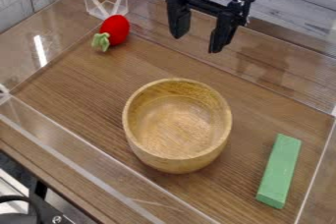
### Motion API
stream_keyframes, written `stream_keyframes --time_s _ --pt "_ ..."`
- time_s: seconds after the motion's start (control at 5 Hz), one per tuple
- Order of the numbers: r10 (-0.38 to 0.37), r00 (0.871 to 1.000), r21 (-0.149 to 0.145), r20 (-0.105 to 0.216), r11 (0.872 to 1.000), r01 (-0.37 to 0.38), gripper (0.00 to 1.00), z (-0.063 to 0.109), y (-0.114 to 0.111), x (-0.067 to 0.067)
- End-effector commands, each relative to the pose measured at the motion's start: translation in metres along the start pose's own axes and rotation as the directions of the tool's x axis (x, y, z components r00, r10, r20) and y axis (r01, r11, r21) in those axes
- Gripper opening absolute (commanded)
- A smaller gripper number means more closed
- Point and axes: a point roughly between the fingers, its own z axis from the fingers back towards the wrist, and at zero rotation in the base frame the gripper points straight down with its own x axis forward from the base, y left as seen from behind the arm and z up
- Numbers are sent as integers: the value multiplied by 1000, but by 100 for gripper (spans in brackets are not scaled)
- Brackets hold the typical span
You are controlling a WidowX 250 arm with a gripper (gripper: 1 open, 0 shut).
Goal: Move the red object to the right side of the table
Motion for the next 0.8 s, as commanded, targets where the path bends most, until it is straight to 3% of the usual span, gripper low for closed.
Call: stream_keyframes --time_s 0.0,0.6 --pt "2 1000 2 -23 1000 -2 100 -9 3 0" --pt "94 994 6 63 996 -94 100 1 109 28"
